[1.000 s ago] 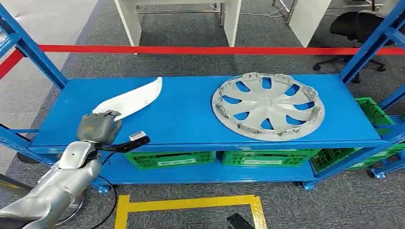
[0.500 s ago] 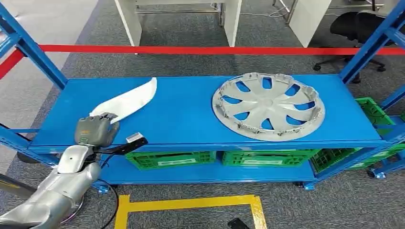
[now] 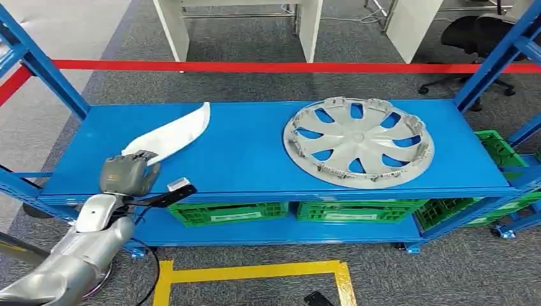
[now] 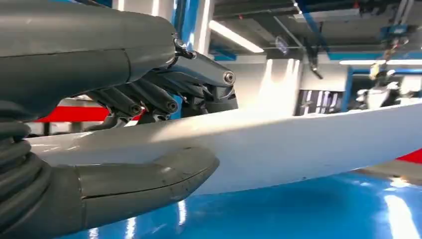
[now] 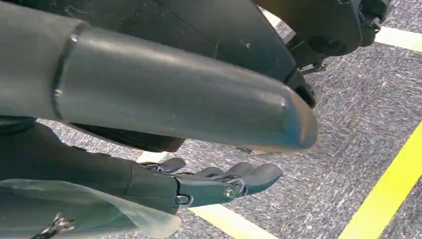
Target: Take the parts from the cabinet and place them on the table.
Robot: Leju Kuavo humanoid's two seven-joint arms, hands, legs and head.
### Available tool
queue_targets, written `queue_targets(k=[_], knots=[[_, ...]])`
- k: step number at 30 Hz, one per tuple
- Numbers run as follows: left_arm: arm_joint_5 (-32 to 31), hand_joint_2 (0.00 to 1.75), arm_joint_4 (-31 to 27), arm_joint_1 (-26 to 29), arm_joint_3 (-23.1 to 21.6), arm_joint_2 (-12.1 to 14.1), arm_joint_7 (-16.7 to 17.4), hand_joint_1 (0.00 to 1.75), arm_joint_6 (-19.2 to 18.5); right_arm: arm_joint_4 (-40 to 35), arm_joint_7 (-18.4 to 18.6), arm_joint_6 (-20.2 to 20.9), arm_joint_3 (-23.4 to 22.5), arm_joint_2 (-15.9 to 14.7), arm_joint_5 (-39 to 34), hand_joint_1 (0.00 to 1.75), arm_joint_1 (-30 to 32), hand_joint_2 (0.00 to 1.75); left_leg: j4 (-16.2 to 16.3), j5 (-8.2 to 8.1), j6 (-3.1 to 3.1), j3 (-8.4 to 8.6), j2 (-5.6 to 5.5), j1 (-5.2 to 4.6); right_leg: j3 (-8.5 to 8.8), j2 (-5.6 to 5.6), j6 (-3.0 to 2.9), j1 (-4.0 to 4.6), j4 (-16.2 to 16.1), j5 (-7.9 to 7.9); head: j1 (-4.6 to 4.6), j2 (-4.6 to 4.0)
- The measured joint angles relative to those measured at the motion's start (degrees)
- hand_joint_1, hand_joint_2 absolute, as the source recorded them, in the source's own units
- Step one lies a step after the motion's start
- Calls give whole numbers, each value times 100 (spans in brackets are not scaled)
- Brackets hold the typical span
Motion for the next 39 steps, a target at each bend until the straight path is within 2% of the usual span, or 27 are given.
queue_targets(k=[4,8,9,10,12,13,15,16,19,23,31,34,39], knots=[[327,175,-209,88,294,-105,-498,175,0,0,61,2,0,-2,7,0,4,0,0,0,0,0,0,0,0,1,0,0,0,0,0,0],[1440,175,-457,183,759,-287,-1560,175,-35,0,88,2,-26,-2,0,0,9,0,0,-1,0,0,0,0,0,1,0,0,-1,0,2,0],[1983,175,-558,275,798,-357,-1970,175,-224,0,68,-99,-44,-2,-46,0,11,0,-1,-2,0,-2,1,-2,7,2,0,-2,0,0,0,0],[2799,175,-891,534,739,-361,-2284,175,-629,0,17,-201,-81,0,-85,0,27,0,-3,-2,0,2,2,-4,8,4,0,-3,0,-1,2,0],[4915,175,-2649,1508,364,-374,-2249,175,-1871,0,-88,-343,-144,0,-116,0,88,0,-3,-16,-4,2,39,-1,-14,45,-2,-2,-1,-3,-7,0],[5926,175,-3369,1838,117,-374,-2044,175,-2213,7,-122,-354,-160,-2,-118,0,114,0,-2,-16,-4,-12,36,0,-22,35,-2,0,-2,-5,4,0],[7188,175,-4576,2311,-283,-322,-1891,175,-2386,22,-185,-345,-197,-15,-129,0,149,0,-2,-18,-2,-22,27,-1,-25,20,-1,-1,-2,-10,3,0],[7309,175,-4972,2467,-389,-297,-1922,175,-2409,24,-197,-343,-212,-15,-129,0,155,0,-2,-19,-2,-21,27,-1,-27,20,-1,-1,-2,-10,-2,0],[6708,175,-5734,2767,-600,-223,-2119,175,-2542,26,-205,-328,-245,-15,-146,0,150,0,-2,-19,-2,-23,14,-1,-25,7,-2,-1,-3,-15,0,0],[6619,175,-6271,2993,-752,-168,-2152,175,-2577,26,-214,-321,-284,-17,-149,0,153,0,-3,-16,-2,-20,14,-1,-23,10,-2,-1,-3,-11,2,0],[6634,175,-6625,3116,-830,-98,-2206,175,-2614,31,-221,-321,-306,-17,-146,0,152,0,-3,-10,-2,-19,13,0,-18,6,-1,-1,-2,-8,0,0],[6760,175,-6727,3197,-852,-83,-2296,175,-2810,33,-238,-337,-317,-17,-162,0,153,0,-3,-10,-2,-19,13,-1,-19,7,0,-1,-2,-8,0,0],[6978,175,-6969,3445,-959,-39,-2411,175,-3368,35,-282,-269,-373,-17,-258,0,152,0,-3,-12,-1,-21,14,-1,-21,7,0,-1,-2,-9,0,0]])
